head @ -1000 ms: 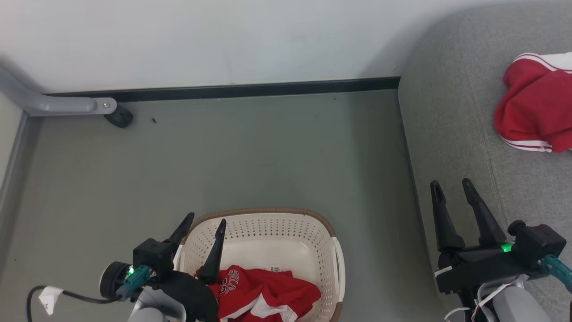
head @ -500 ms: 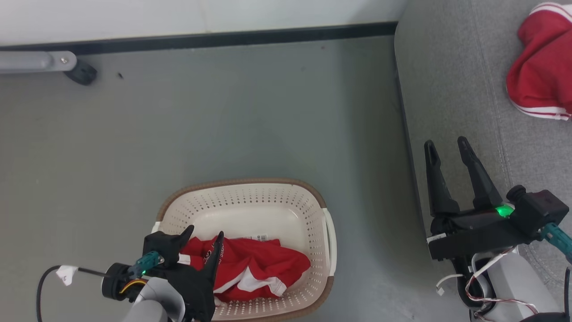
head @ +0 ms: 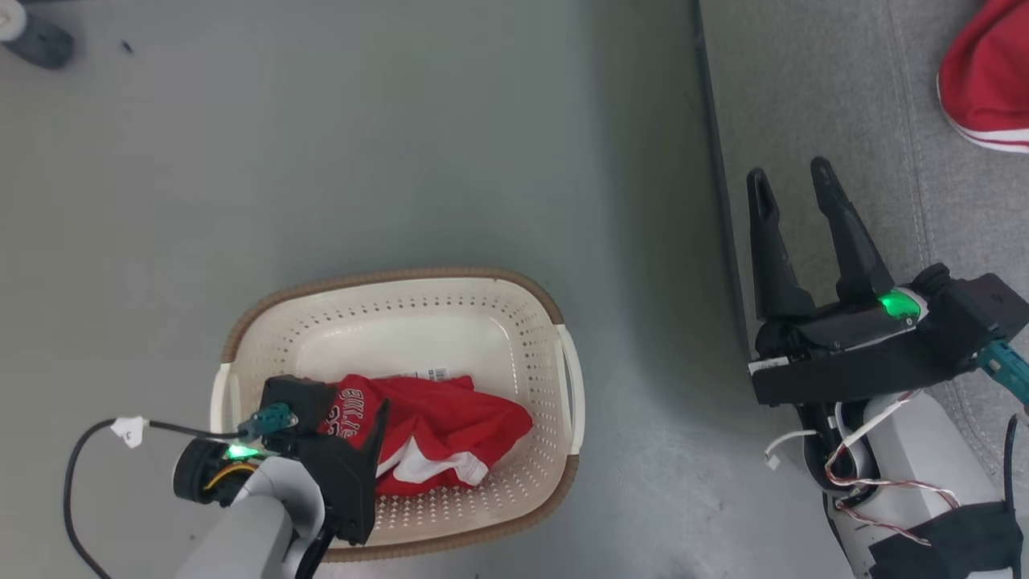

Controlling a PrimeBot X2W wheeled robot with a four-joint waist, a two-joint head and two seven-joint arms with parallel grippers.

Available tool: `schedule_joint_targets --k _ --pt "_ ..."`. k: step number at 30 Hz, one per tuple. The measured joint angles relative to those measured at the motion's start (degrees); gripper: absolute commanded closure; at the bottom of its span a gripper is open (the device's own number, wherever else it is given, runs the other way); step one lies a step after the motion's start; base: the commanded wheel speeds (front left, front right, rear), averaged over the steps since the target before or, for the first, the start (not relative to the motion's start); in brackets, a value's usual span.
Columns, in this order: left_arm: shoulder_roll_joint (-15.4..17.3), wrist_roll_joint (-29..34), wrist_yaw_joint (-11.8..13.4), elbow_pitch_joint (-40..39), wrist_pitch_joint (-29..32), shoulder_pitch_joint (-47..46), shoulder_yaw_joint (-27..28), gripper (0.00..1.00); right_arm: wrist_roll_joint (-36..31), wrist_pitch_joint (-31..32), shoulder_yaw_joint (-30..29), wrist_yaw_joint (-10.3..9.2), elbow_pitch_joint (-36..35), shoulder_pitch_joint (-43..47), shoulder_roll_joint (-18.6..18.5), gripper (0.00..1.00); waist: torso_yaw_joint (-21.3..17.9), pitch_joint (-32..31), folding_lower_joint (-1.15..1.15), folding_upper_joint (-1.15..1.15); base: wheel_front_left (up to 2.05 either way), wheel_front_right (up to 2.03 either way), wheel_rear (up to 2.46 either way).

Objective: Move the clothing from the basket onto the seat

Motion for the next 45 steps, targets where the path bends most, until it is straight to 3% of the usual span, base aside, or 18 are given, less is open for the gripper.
schedule_joint_targets --k 35,45 --pt "3.19 4.5 -0.99 15.46 9.68 -11.47 -5.68 0.0 0.23 -0.21 2.24 0.9 -4.05 -6.67 2.69 0.0 -8.87 16.68 0.0 0.0 0.0 0.0 0.0" --pt "3.05 6.62 2.64 18.8 10.03 -13.57 -6.01 0.0 0.49 -0.21 2.77 0.91 -3.7 -7.4 3.1 0.0 -10.51 18.11 0.0 -0.01 0.0 0.0 0.0"
